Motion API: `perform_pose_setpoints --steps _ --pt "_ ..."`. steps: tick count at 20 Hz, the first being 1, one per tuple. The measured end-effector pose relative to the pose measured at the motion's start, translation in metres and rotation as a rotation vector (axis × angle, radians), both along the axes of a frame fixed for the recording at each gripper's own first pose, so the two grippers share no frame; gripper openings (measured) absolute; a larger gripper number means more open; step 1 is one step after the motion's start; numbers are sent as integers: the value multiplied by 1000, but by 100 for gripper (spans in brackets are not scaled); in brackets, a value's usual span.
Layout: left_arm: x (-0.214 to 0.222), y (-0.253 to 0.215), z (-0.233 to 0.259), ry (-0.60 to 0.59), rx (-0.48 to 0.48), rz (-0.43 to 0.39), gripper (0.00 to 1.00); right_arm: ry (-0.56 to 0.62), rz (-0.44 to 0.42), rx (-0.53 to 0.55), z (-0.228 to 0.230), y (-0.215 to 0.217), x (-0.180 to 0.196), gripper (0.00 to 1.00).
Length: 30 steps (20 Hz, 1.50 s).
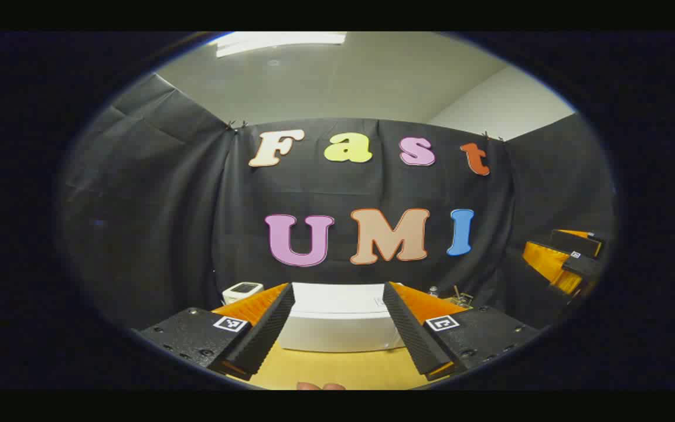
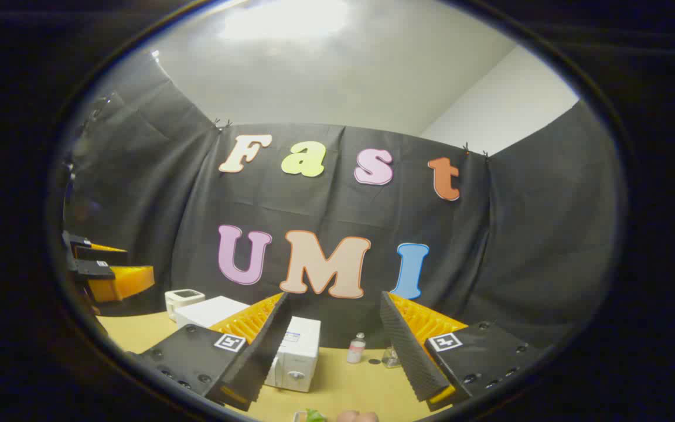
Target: Open the microwave oven with the left hand, put the food in, and close the microwave oven.
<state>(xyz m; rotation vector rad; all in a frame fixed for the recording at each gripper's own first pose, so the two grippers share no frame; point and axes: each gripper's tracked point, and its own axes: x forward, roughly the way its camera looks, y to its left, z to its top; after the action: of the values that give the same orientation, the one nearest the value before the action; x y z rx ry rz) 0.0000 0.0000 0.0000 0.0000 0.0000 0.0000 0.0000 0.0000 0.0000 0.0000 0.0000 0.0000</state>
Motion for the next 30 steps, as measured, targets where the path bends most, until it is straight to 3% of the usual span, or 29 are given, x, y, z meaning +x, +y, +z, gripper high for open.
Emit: perform_pose_setpoints --steps 5,30 --pt "3 6 -5 14 18 46 95 -4 34 3 -9 -6 13 97" --pt "7 -10 -21 50 59 75 93 13 72 34 -33 -27 33 96"
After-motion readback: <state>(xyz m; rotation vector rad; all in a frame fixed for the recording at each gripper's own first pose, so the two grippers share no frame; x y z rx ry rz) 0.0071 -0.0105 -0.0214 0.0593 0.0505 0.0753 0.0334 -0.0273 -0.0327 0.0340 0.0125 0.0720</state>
